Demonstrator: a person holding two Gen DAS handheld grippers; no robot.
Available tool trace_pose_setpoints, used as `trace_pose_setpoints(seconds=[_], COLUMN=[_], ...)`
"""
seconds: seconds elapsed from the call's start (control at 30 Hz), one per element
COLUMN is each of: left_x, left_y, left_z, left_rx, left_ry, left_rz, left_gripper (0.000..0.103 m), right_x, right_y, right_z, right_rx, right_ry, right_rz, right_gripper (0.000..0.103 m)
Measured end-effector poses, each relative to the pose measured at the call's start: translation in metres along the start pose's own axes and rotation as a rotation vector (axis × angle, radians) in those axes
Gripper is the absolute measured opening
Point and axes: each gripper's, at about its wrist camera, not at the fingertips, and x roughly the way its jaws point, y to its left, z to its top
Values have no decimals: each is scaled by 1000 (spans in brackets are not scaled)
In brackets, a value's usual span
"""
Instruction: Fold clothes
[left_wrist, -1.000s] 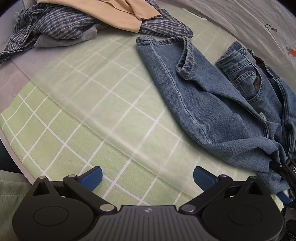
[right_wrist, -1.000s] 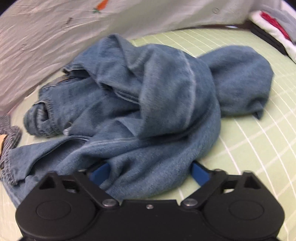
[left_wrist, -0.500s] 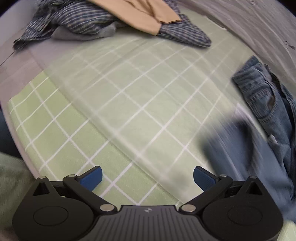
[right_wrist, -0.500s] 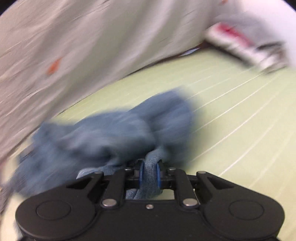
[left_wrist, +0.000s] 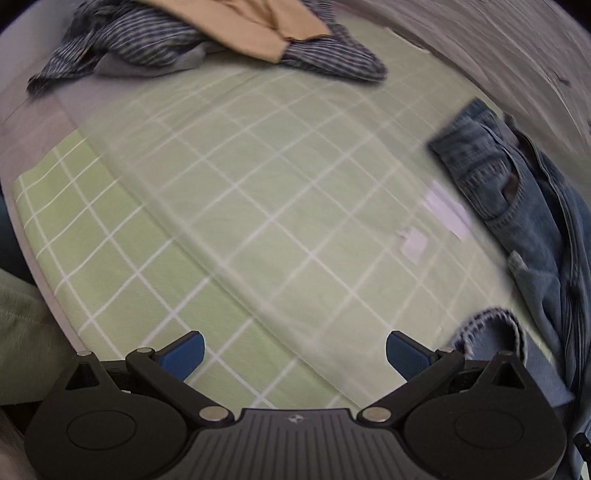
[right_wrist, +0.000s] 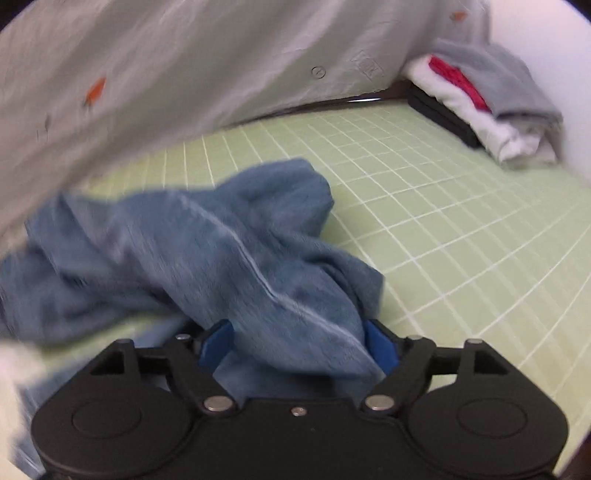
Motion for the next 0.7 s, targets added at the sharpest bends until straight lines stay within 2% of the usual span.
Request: trace_pose_setpoints(seconds=[0.07,0.17,0.2,0.23,0.3,0.33,0.4,0.43,0.53,0.6,0.7], left_x=[0,2,3,3,3,3,3,3,-1,-5,-7], left_y=[-8,-19,-24,-28,-37,-42,-49,-52,-58,-63,-73], left_z=[-4,-10,-12,-14,-19,-21,-25,-27,-28,-26,-21], left_rx=[23,51,60,70,92,103,116,119,114,110,103], left_ry=[4,15,18,21,23,24,27,29,10,-15,-44], left_rz=[-1,-6,-7,-7,-8,-9,-11,-12,-16,-16,-20], left_gripper=[103,103,103,103,103,103,103,103,103,103,103], right_x=[4,7,9,11,12,12,11,9,0,-16,-42], right_y=[-5,-20,-25,-29,-35,-36,-39,-46,-70,-81,-79], right_z=[-3,-7,-8,-10,-11,-13,-13,-12,6,29,61], right_rx=[3,35,45,72,96,73,48,70,125,103,6], right_ry=[20,72,90,110,124,119,110,101,16,-97,-282], right_rz=[-28,-19,-16,5,36,47,64,76,67,9,-28], right_gripper=[84,86,85,80,65,39,11,11,10,10,11])
